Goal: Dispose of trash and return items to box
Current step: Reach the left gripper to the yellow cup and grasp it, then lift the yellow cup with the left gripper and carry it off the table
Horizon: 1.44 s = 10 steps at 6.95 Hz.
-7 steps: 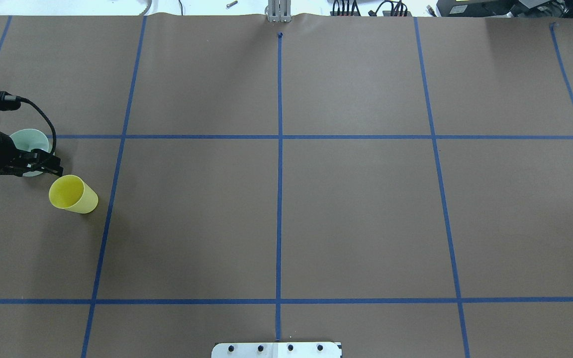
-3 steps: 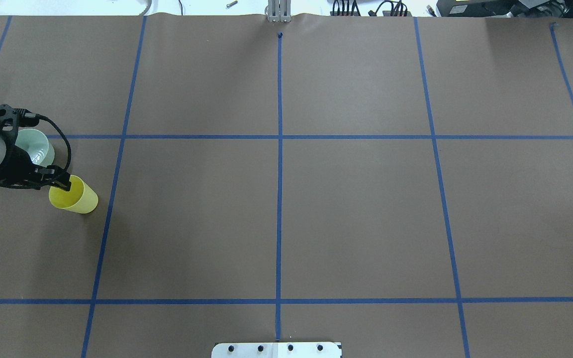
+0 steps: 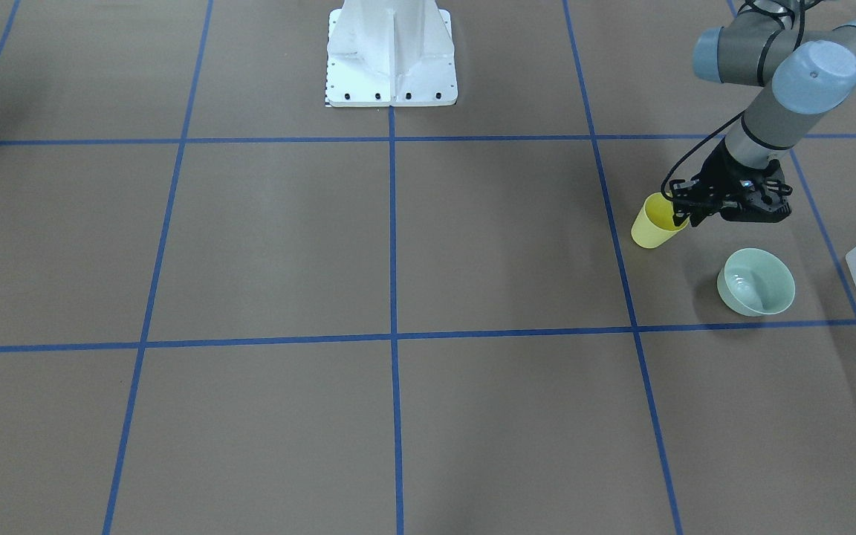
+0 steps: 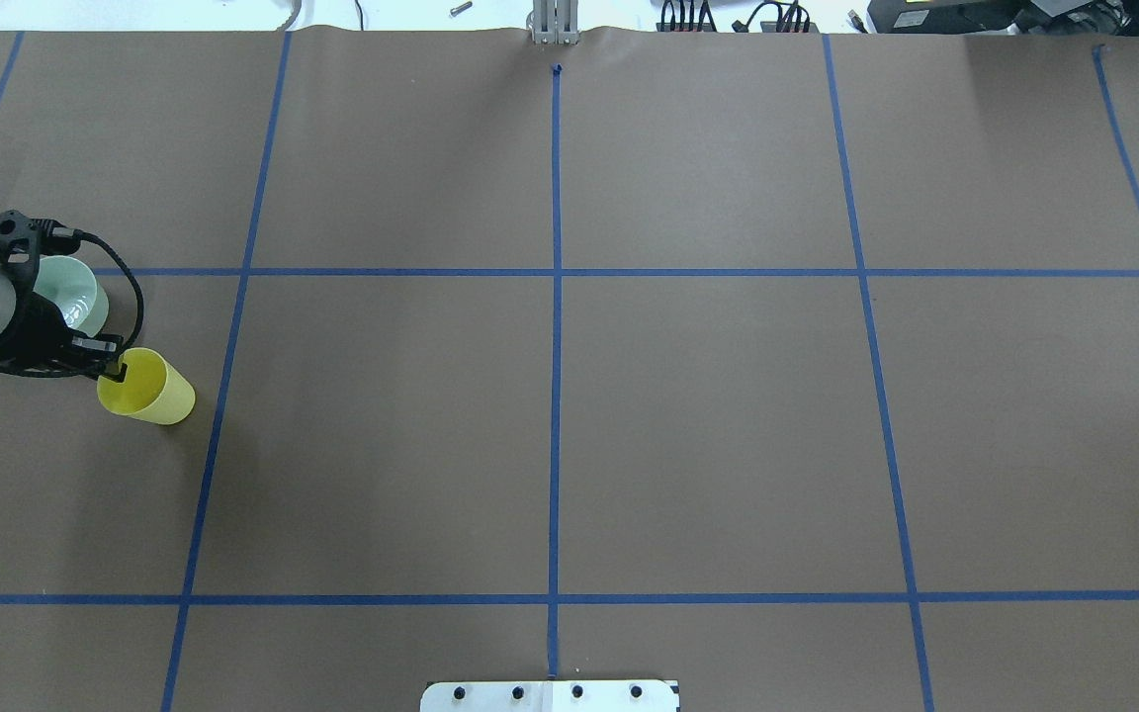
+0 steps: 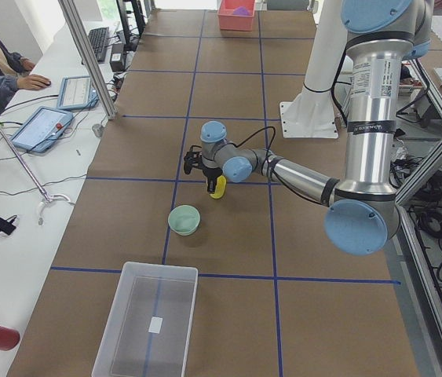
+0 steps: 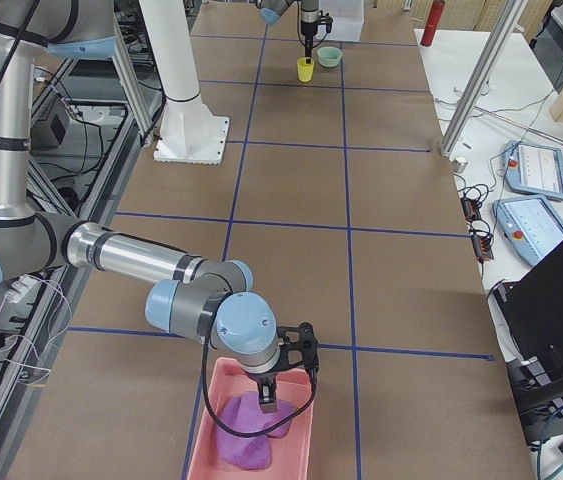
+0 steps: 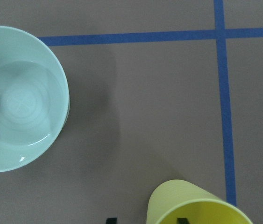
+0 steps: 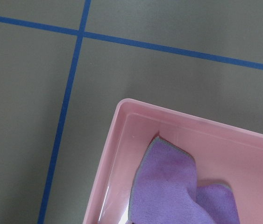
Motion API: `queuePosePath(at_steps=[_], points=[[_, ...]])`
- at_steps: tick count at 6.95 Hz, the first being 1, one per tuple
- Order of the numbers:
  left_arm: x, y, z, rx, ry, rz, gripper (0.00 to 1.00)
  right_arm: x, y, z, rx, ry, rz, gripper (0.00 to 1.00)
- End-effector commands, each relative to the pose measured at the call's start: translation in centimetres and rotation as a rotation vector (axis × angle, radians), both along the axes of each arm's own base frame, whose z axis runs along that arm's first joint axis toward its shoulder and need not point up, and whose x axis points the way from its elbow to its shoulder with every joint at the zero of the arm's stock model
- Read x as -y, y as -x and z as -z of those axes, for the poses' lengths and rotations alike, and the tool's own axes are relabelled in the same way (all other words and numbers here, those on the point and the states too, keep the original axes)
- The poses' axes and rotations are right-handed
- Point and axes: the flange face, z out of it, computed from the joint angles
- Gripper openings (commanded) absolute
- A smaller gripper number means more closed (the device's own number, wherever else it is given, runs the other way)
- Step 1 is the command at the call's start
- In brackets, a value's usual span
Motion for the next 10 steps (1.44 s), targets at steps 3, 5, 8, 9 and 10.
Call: queuePosePath(at_steps=[3,5,8,9,10], points=[[-1.6,6.6,2.9,-0.109,0.0,-0.027,0.0,0.2,0.0,1.5,-0.002,-0.023,-0.006,1.0],[0.8,14.0,-1.9,-0.064,-0.109,-0.075,0.0,0.2,-0.1,1.3,-0.008,-0.012,-0.015,1.0],[7.3,25.3,-10.9,-0.022,-0.213,-0.099,0.0,0.1,0.0,1.3,-0.004,-0.002,-0.024,1.0],[9.2,29.1,-13.2,-0.021,-0.229,-0.101,0.0,0.1,0.0,1.3,-0.004,-0.001,-0.025,1.0],[11.0,32.7,-15.1,-0.003,-0.249,-0.108,0.0,0.1,0.0,1.3,-0.005,-0.002,-0.025,1.0]])
